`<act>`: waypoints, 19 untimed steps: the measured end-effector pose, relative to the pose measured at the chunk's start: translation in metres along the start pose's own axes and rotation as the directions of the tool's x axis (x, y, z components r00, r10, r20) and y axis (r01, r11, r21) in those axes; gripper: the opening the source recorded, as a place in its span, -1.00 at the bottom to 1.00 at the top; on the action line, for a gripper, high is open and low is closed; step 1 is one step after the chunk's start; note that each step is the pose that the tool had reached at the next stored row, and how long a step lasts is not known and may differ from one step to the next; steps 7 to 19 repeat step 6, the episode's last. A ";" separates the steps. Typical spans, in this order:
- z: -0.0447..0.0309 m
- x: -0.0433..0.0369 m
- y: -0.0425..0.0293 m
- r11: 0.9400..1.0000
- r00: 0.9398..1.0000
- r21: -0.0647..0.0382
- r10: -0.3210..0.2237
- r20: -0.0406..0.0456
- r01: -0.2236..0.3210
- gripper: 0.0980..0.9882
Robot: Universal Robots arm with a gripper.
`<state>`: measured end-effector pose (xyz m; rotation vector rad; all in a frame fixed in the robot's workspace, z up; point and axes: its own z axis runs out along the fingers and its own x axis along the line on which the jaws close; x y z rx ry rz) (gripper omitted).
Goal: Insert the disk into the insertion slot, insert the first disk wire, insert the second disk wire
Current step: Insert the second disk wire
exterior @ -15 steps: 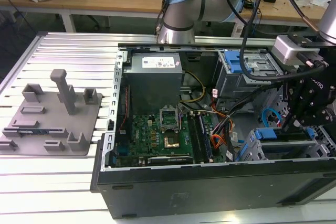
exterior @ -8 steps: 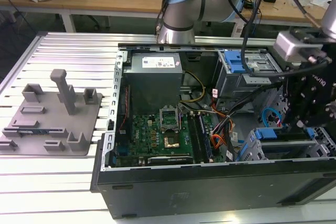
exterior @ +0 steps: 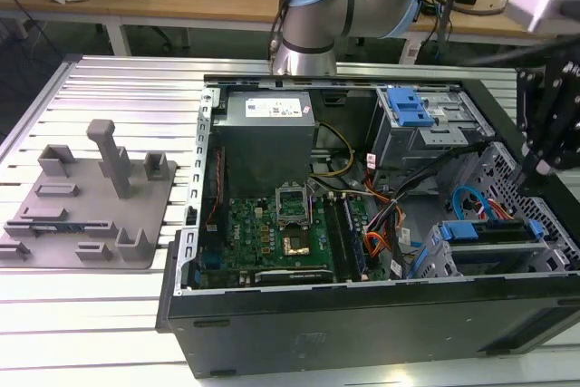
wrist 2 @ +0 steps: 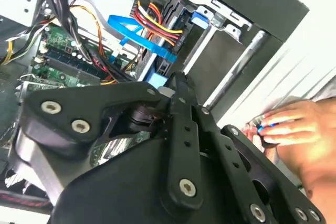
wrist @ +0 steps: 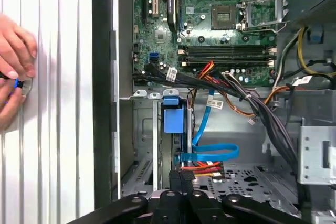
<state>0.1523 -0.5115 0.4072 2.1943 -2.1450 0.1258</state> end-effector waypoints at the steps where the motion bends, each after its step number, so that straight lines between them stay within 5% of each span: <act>1: -0.0001 0.0001 0.0000 1.000 1.000 0.000 0.000 -0.001 0.000 -0.98; 19: -0.0002 -0.0002 0.0005 1.000 1.000 0.000 0.000 -0.007 0.000 -0.98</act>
